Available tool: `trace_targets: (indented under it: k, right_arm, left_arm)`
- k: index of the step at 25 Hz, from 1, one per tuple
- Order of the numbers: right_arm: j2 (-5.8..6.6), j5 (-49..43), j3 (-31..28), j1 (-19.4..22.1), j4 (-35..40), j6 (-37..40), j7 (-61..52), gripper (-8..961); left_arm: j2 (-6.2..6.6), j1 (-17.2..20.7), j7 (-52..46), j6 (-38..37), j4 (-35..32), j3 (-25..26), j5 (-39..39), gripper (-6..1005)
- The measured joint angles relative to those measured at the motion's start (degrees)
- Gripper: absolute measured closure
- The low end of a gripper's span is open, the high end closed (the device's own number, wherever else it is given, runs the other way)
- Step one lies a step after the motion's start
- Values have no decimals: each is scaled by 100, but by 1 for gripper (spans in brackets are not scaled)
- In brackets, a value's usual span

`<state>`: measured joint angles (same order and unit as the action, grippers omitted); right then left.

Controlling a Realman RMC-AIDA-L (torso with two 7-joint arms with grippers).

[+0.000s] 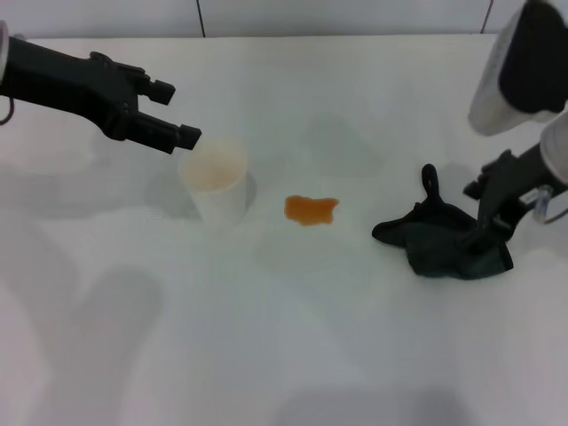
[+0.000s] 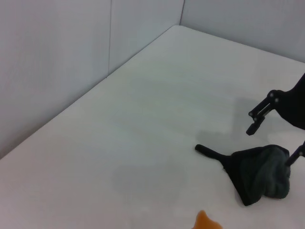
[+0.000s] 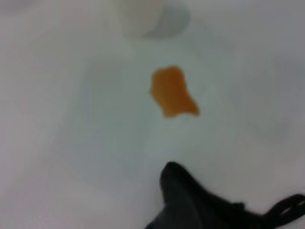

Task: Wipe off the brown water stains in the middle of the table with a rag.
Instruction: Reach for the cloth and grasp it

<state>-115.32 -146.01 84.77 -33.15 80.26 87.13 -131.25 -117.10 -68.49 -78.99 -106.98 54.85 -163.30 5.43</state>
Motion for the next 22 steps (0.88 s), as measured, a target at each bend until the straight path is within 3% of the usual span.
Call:
trace_targets:
  k: [6, 22]
  right_arm:
    - [-27, 48, 145, 124, -262, -384, -40, 120]
    - [-52, 249, 476, 181, -412, -765, -83, 135]
  left_arm:
    - [-94, -31, 73, 221, -36, 0, 19, 138]
    - [-130, -86, 86, 337, -45, 0, 39, 138]
